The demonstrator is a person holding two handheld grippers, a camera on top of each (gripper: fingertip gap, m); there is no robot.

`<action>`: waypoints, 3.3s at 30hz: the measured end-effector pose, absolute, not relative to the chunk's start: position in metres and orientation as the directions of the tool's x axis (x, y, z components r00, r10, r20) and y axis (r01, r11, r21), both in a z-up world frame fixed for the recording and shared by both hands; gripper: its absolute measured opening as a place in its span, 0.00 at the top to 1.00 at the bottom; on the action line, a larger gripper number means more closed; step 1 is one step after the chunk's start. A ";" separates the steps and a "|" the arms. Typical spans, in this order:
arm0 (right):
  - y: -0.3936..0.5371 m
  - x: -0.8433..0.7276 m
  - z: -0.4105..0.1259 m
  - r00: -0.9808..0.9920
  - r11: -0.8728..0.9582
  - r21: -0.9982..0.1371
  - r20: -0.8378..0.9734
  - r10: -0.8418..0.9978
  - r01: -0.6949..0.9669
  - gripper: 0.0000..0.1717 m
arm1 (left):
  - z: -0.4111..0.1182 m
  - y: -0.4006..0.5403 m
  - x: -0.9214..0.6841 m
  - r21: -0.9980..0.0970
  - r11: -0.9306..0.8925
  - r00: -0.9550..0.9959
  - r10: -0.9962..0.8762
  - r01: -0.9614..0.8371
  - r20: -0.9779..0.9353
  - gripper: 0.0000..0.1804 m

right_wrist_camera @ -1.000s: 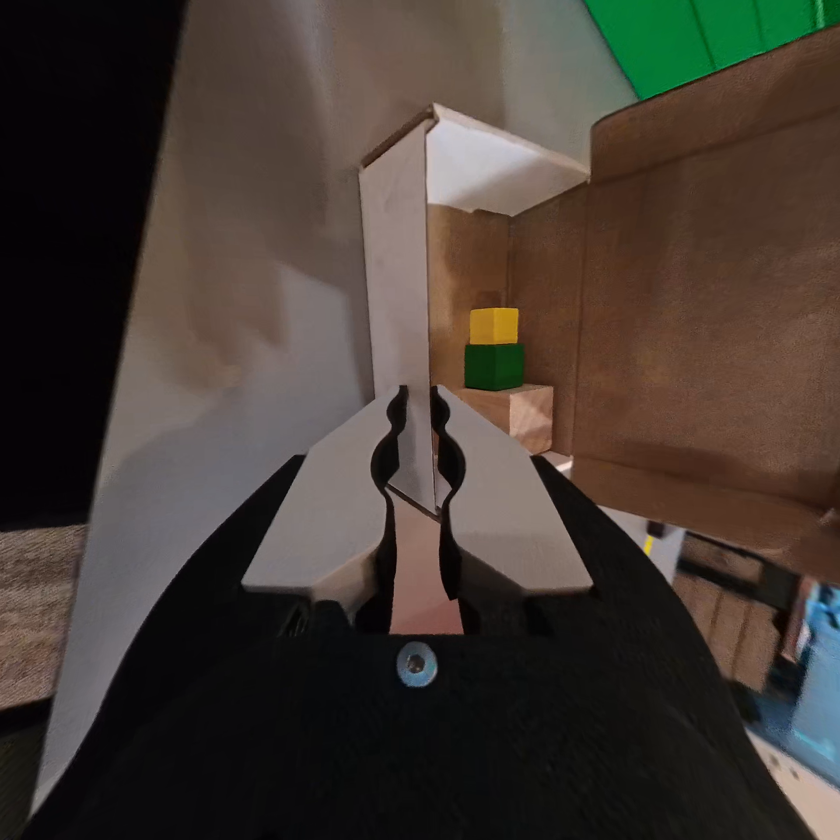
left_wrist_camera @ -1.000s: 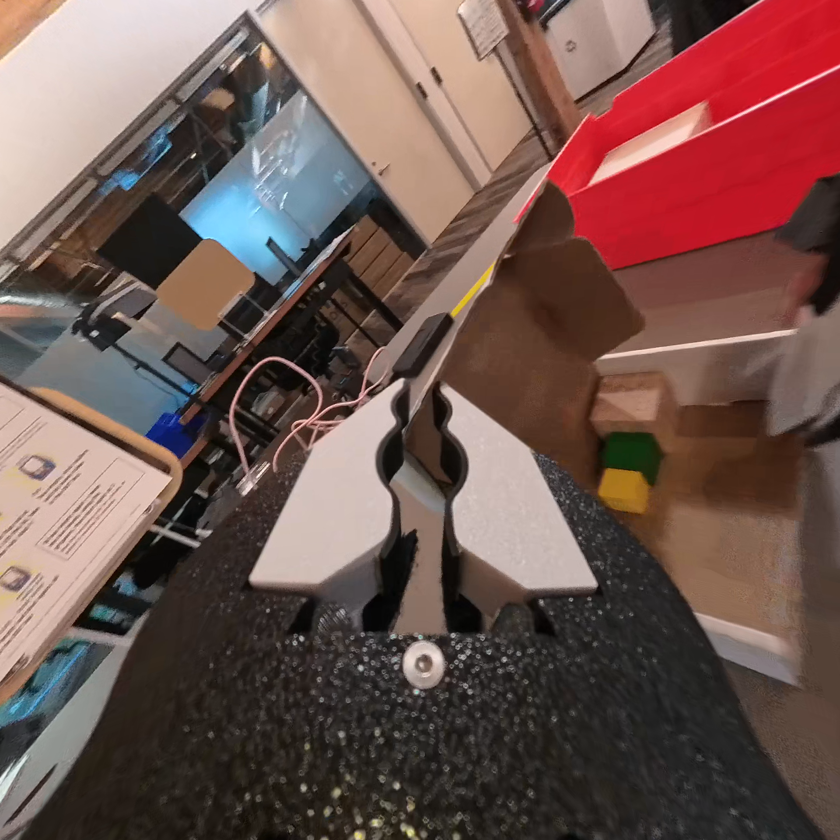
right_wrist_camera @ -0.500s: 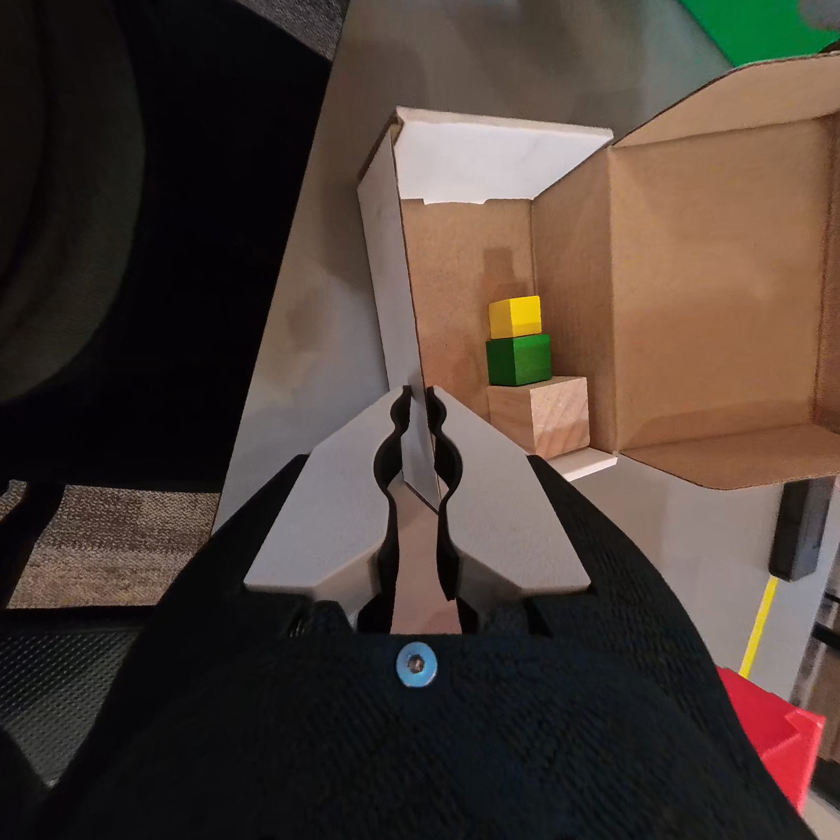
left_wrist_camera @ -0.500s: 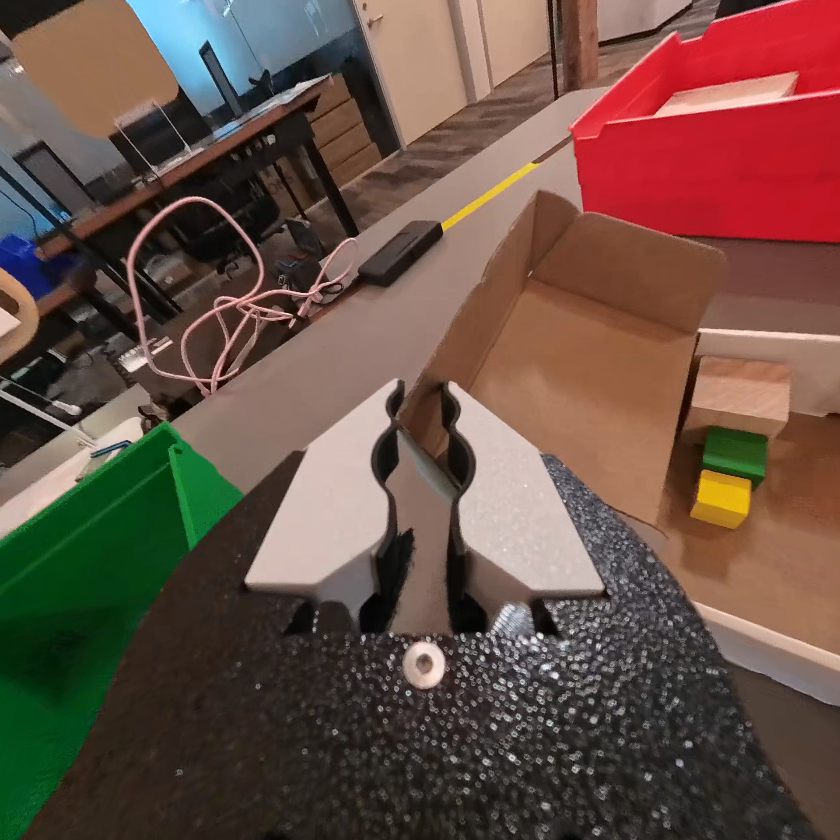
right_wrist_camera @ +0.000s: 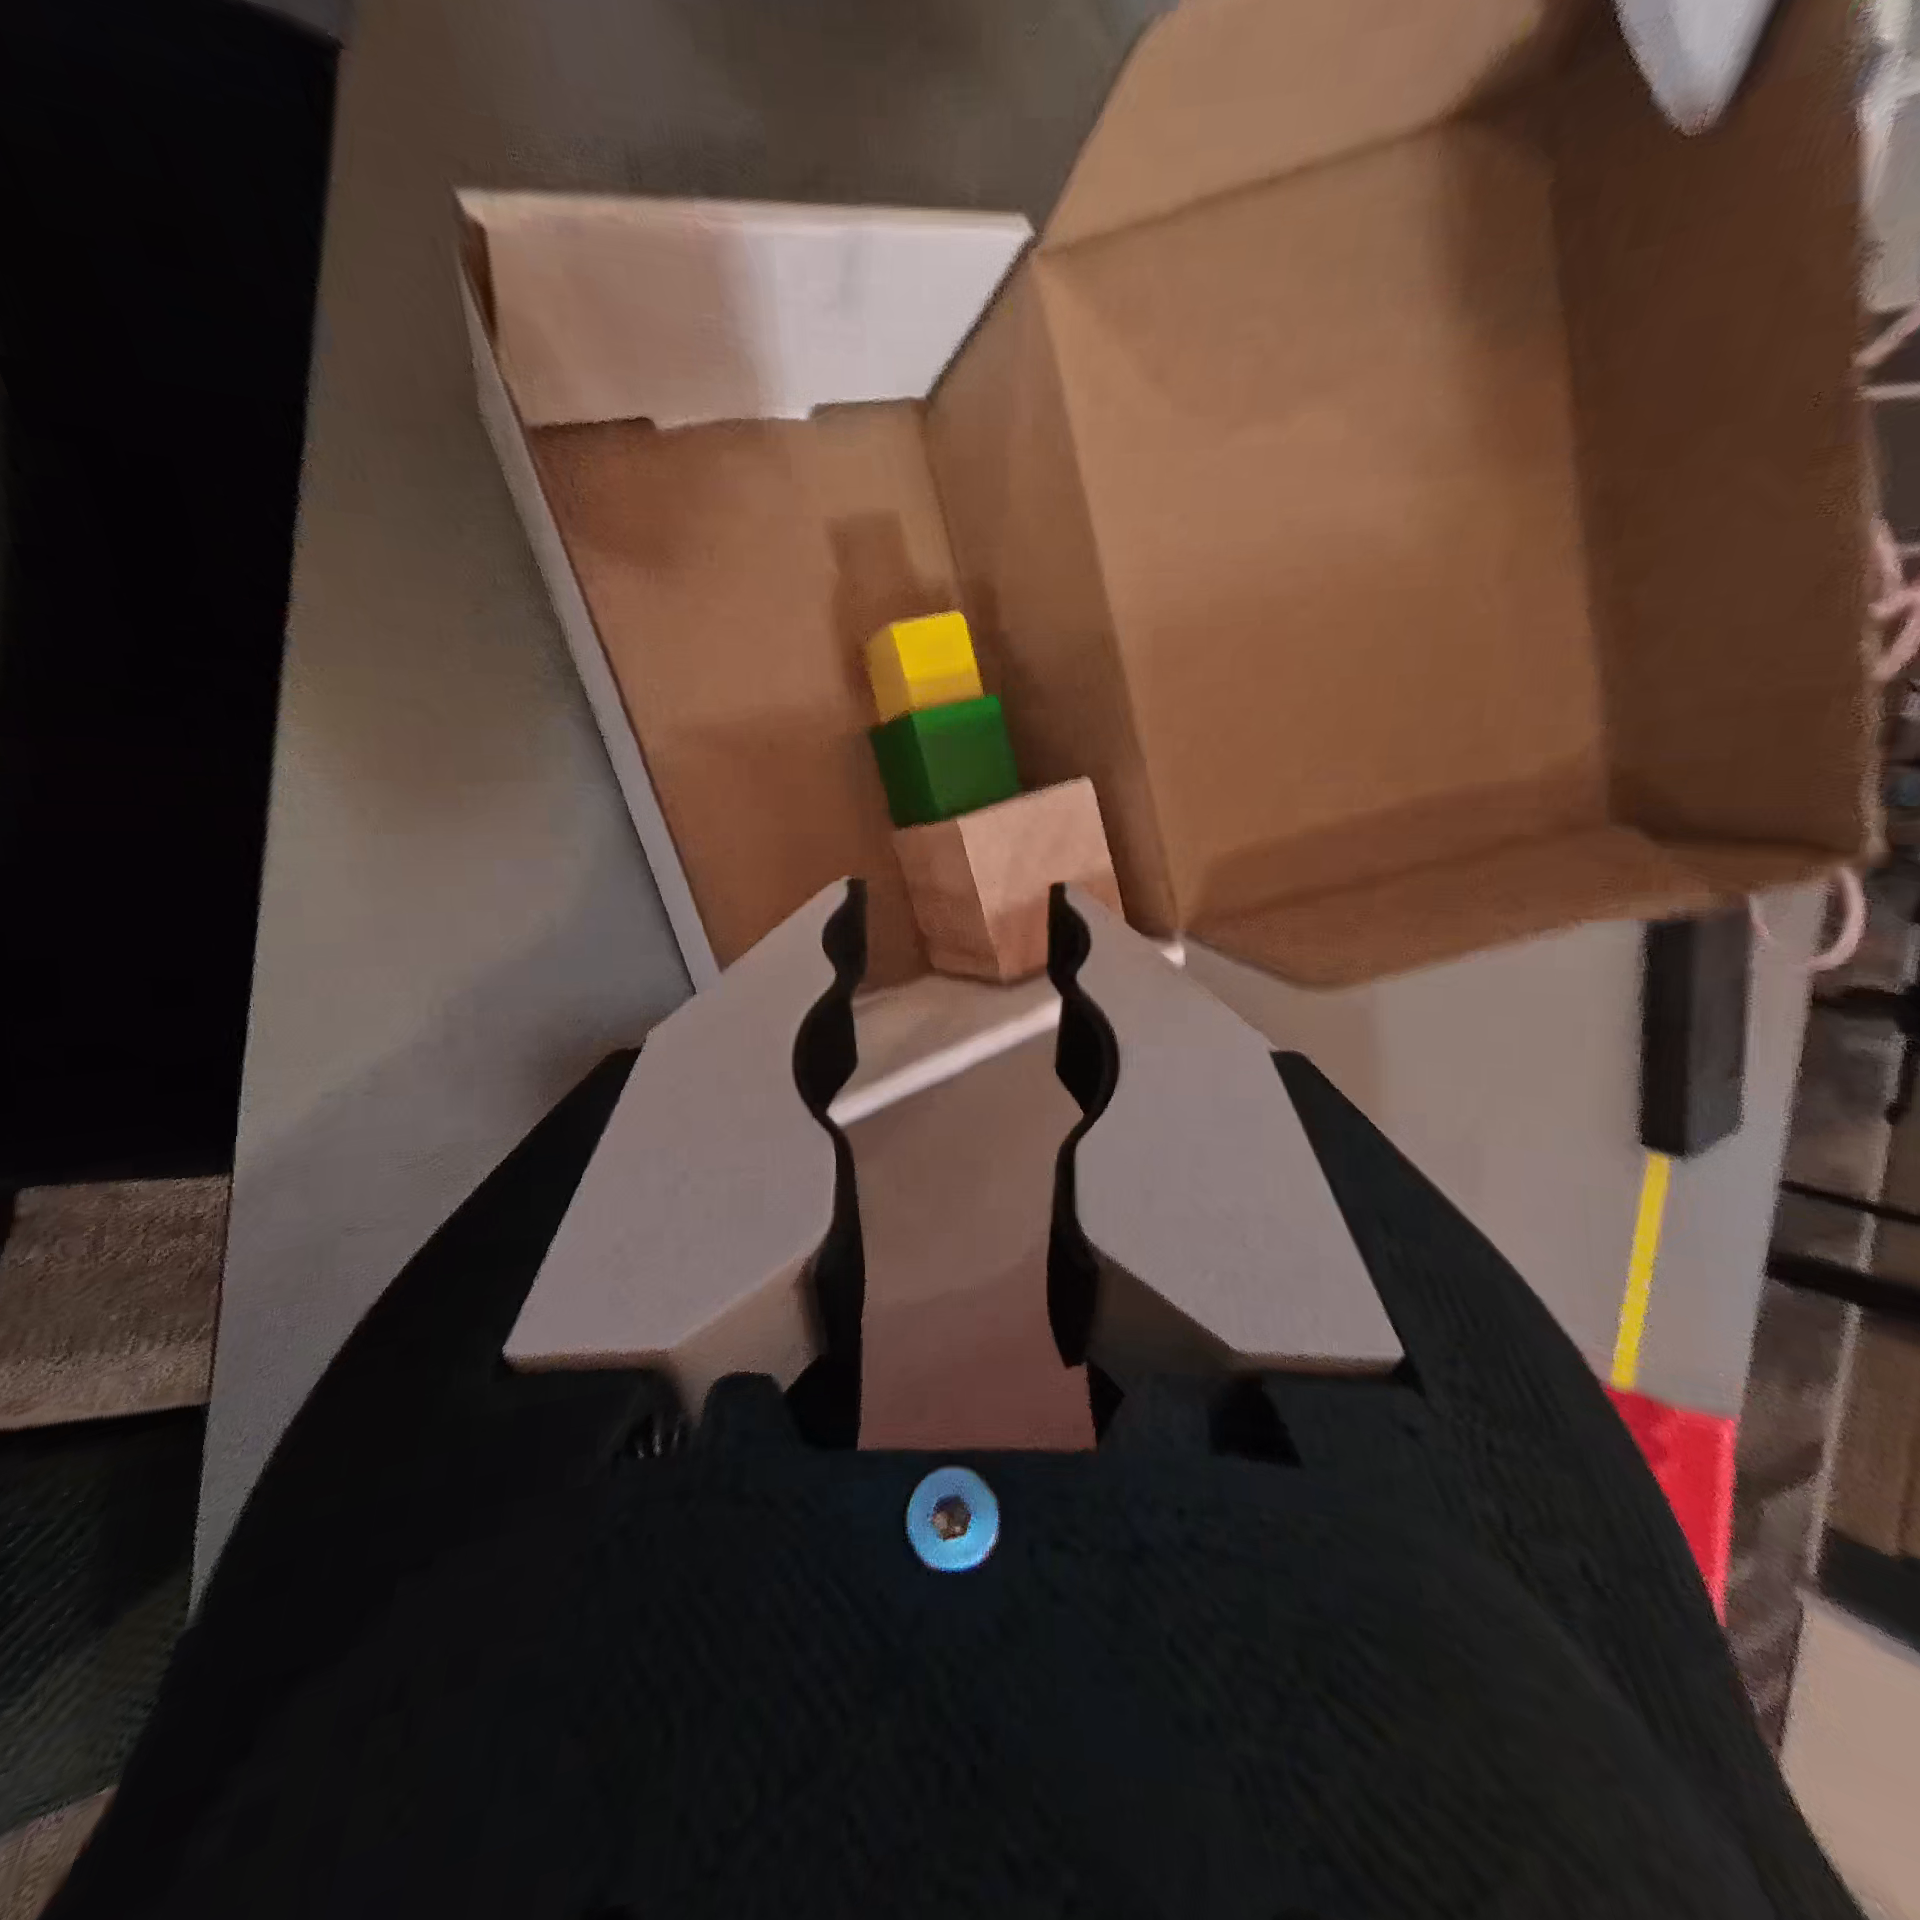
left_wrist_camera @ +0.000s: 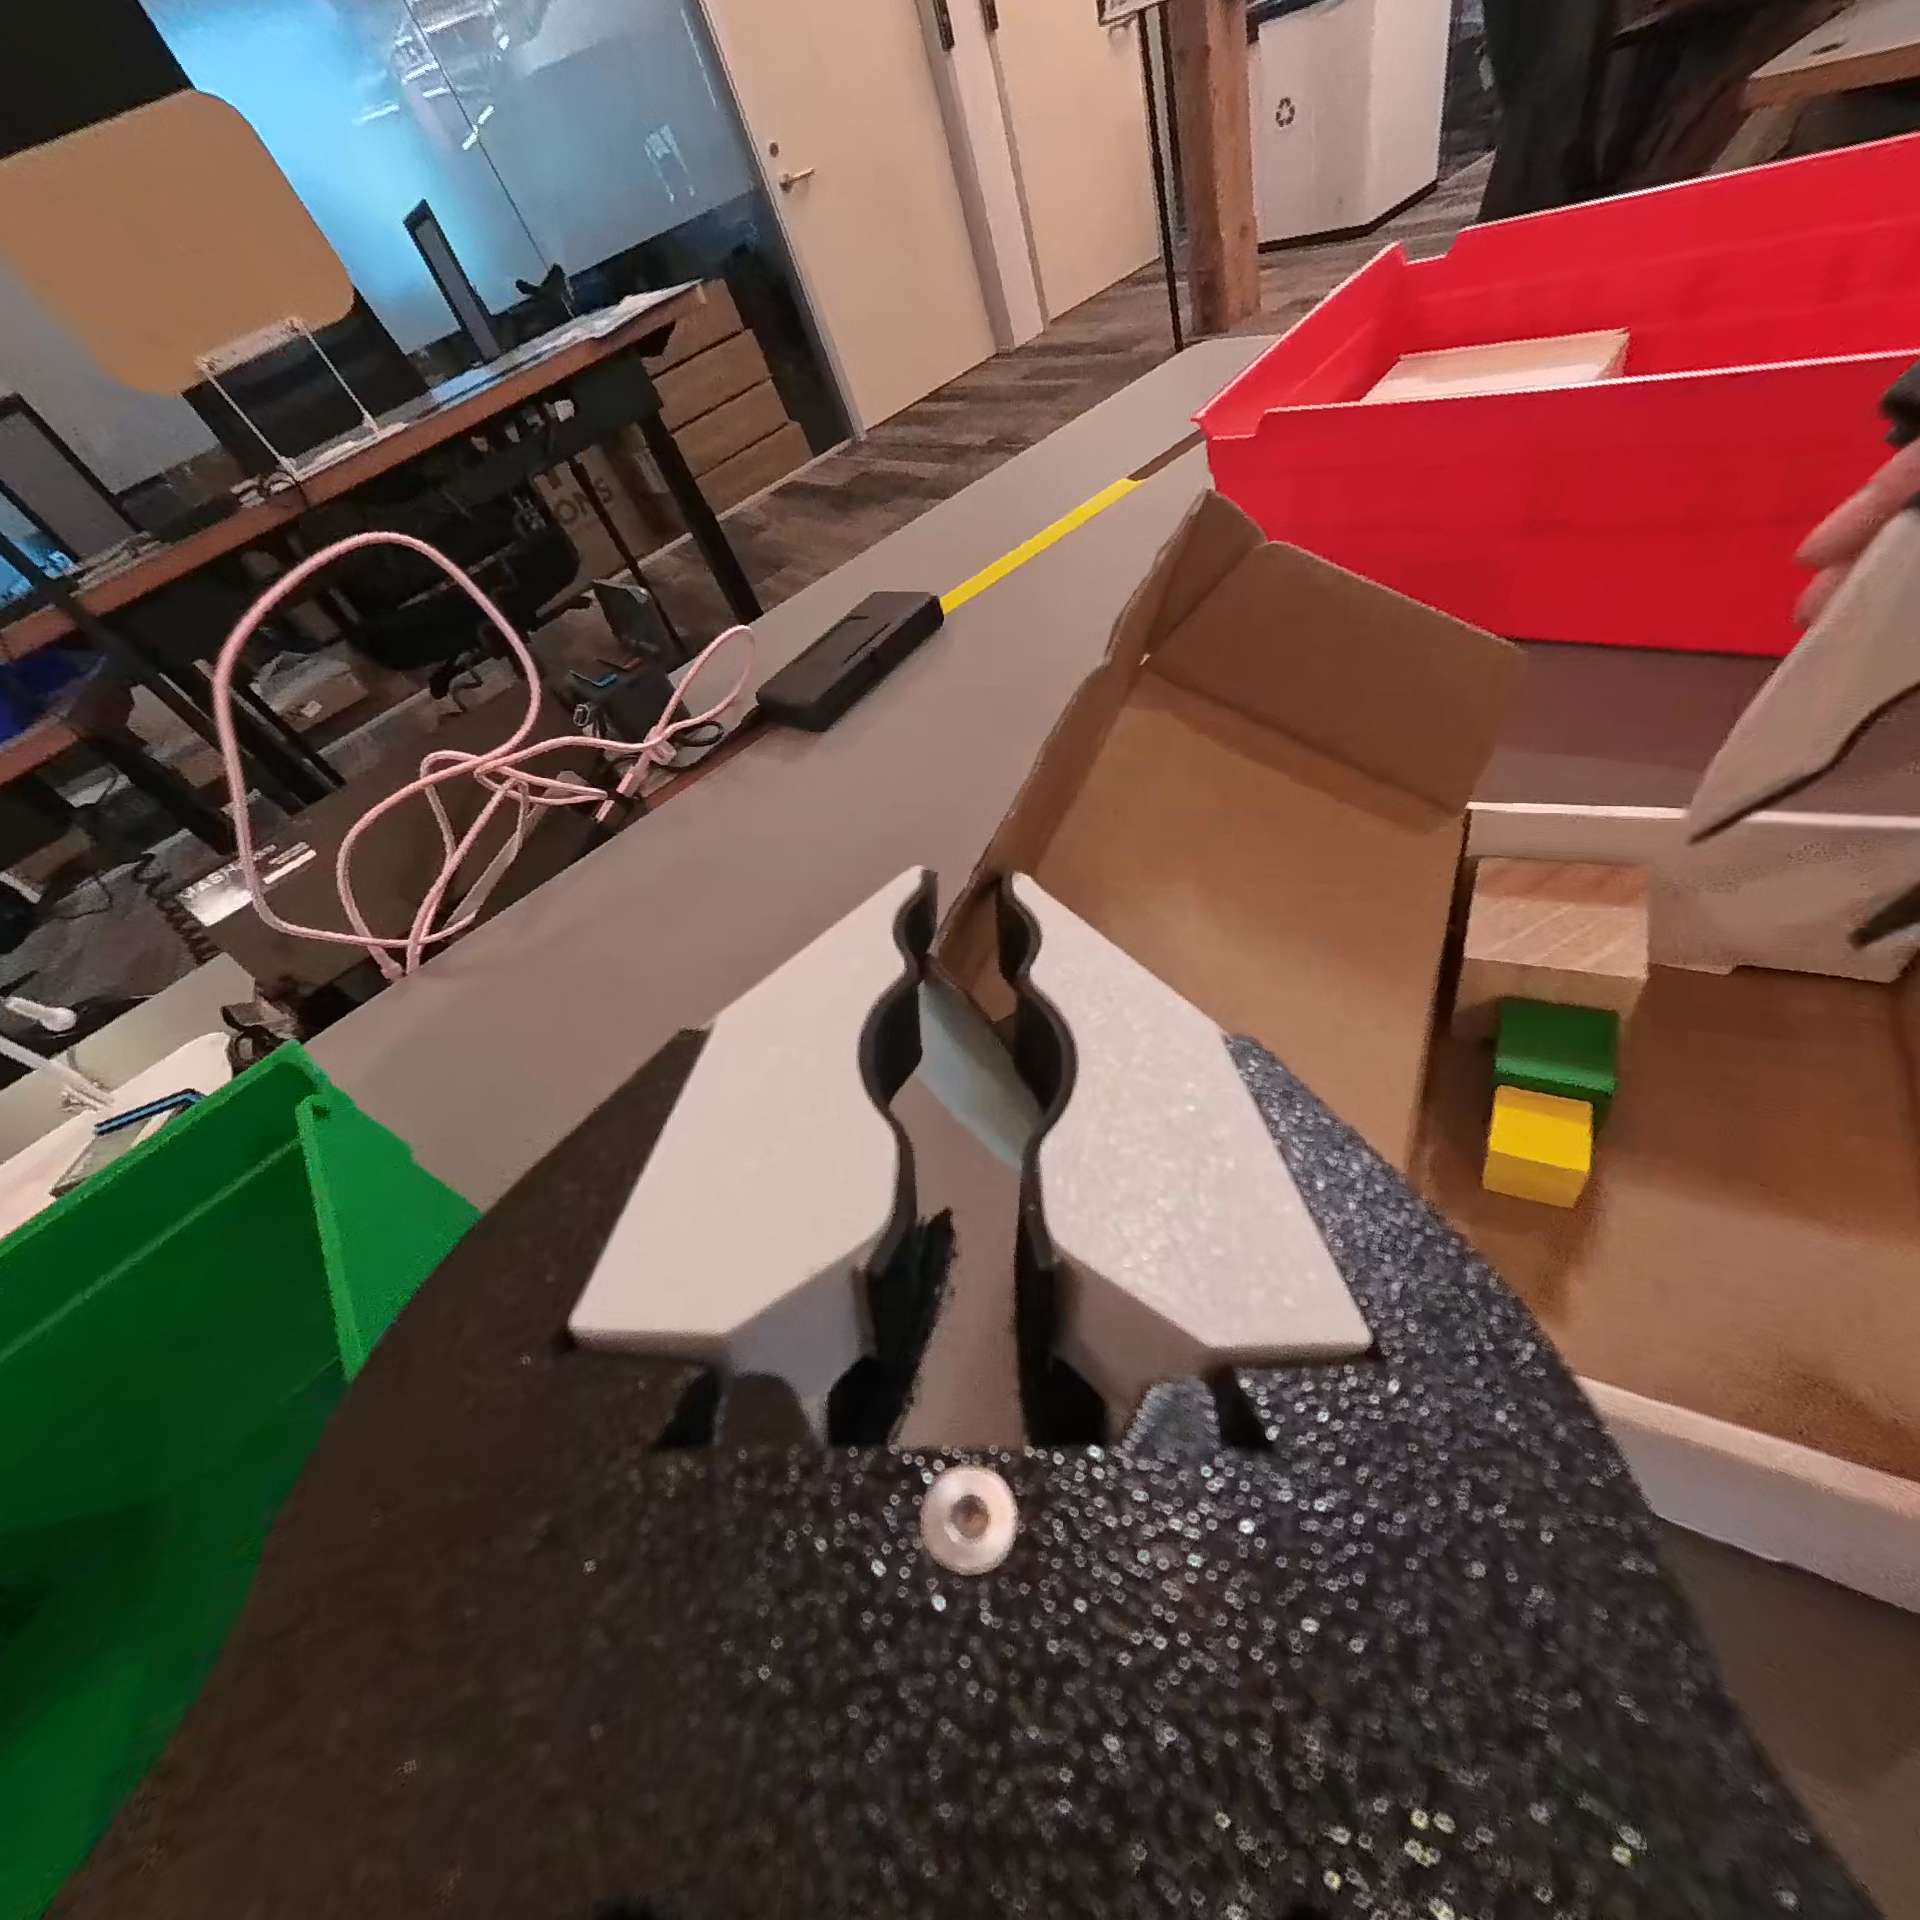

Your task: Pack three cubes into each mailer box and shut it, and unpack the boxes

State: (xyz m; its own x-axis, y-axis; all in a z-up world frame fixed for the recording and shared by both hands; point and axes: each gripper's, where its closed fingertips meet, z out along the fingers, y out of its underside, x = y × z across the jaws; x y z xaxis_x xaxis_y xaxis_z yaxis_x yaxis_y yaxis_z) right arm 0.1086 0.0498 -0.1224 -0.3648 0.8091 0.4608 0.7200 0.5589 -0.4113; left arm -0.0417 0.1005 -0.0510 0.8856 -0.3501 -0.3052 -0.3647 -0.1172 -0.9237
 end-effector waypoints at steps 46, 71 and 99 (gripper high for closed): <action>0.108 0.187 -0.043 -0.302 0.374 -0.146 0.365 0.881 0.916 0.75 | -0.054 0.096 -0.029 -0.886 -0.111 0.840 -0.388 -0.450 -0.378 0.98; 0.252 0.388 -0.162 0.864 -0.865 -0.061 0.108 0.491 0.499 0.64 | -0.057 0.094 -0.027 -0.884 -0.126 0.837 -0.404 -0.450 -0.369 0.99; 0.056 0.076 -0.170 -0.557 0.582 -0.127 0.186 0.809 0.803 0.75 | -0.052 0.090 -0.020 -0.862 -0.073 0.802 -0.414 -0.501 -0.431 0.98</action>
State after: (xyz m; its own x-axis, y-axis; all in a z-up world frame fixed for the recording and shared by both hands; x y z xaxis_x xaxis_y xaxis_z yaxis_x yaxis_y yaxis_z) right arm 0.0758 0.0560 -0.1698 -0.5568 0.8094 0.1865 0.8034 0.5818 -0.1266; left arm -0.0203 0.0899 -0.0516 0.8018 -0.4142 -0.4307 -0.5010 -0.0734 -0.8623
